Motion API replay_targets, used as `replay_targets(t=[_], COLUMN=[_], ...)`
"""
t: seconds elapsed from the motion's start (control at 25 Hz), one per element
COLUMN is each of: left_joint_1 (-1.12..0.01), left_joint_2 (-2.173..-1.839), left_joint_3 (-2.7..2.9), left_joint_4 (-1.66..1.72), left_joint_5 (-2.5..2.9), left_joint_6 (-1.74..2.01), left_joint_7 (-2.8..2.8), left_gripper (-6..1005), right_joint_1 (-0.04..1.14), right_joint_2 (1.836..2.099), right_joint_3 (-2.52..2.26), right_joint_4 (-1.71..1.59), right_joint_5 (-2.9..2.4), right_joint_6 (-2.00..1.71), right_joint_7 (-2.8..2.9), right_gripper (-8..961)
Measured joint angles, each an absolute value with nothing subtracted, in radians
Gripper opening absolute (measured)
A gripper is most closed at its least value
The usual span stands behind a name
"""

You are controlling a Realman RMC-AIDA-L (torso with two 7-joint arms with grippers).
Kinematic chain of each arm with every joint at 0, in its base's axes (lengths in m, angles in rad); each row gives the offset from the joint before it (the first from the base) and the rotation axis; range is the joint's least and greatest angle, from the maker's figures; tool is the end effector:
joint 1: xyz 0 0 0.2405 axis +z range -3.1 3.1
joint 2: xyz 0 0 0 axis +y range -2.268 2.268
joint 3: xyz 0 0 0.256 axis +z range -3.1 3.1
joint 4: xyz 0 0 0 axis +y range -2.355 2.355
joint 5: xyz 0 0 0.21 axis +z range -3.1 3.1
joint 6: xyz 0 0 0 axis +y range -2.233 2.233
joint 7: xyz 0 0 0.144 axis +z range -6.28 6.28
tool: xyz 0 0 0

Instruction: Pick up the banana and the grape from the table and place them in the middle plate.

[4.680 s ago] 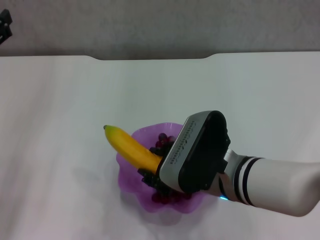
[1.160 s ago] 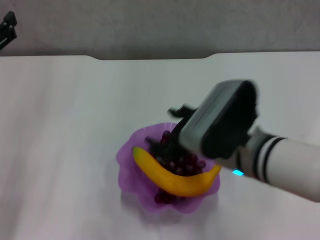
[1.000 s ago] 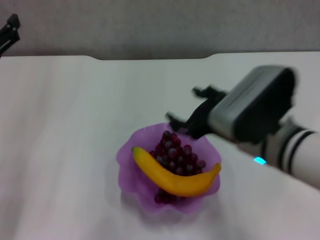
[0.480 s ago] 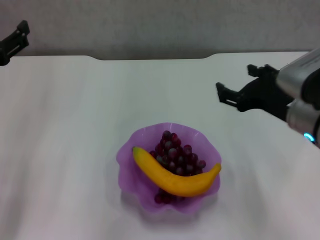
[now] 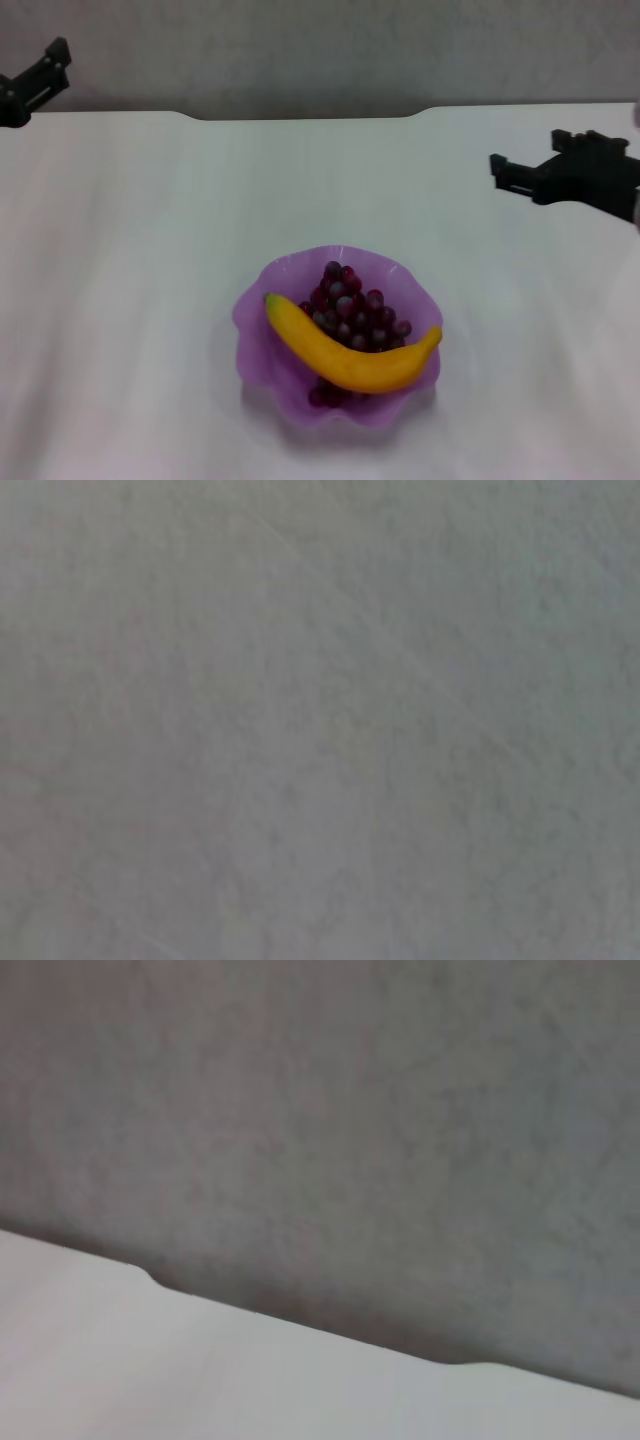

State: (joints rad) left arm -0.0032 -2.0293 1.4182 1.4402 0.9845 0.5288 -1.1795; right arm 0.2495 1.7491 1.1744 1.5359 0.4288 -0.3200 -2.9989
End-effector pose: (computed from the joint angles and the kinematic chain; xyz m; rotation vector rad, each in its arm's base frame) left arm -0.2279 0.3427 0.1178 -1.7662 -0.3696 -0.7075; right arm 0.1923 0.3699 0.0374 -2.0454 0.6660 0.3414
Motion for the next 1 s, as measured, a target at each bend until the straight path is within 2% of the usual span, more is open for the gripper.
replay_targets(t=[0.08,0.28,0.44,0.56,0.76,0.84,0.92,1.0], left_joint_1=[-0.005,-0.023,-0.041,-0.05,-0.052,-0.049,-0.047,-0.046], left_joint_2=[-2.029,-2.028,-2.028,-2.028,-2.028,-2.028,-2.028,-2.028], left_joint_3=[1.417,1.404,1.393,1.385,1.379,1.378,1.379,1.383], left_joint_4=[1.44,1.44,1.44,1.434,1.427,1.425,1.42,1.41], left_joint_5=[1.006,1.118,1.209,1.252,1.262,1.262,1.262,1.262], left_joint_6=[0.529,0.531,0.533,0.534,0.535,0.536,0.536,0.536], left_joint_7=[-1.2,-1.317,-1.407,-1.456,-1.478,-1.48,-1.482,-1.482], left_gripper=[876,876,876,876,876,876,876,876], right_joint_1=[0.25,0.229,0.178,0.113,-0.013,-0.035,-0.055,-0.059], right_joint_2=[1.738,1.731,1.758,1.804,1.934,1.969,1.993,1.995], right_joint_3=[1.187,1.224,1.275,1.331,1.454,1.479,1.478,1.468], right_joint_4=[1.514,1.484,1.457,1.435,1.416,1.396,1.358,1.346], right_joint_5=[0.459,0.487,0.467,0.417,0.243,0.196,0.166,0.159], right_joint_6=[-0.306,-0.289,-0.241,-0.174,-0.088,-0.066,-0.007,0.015], right_joint_7=[-2.999,-2.999,-2.999,-2.999,-2.999,-2.996,-2.992,-2.992], right_gripper=[851,851,851,851,851,851,851,851])
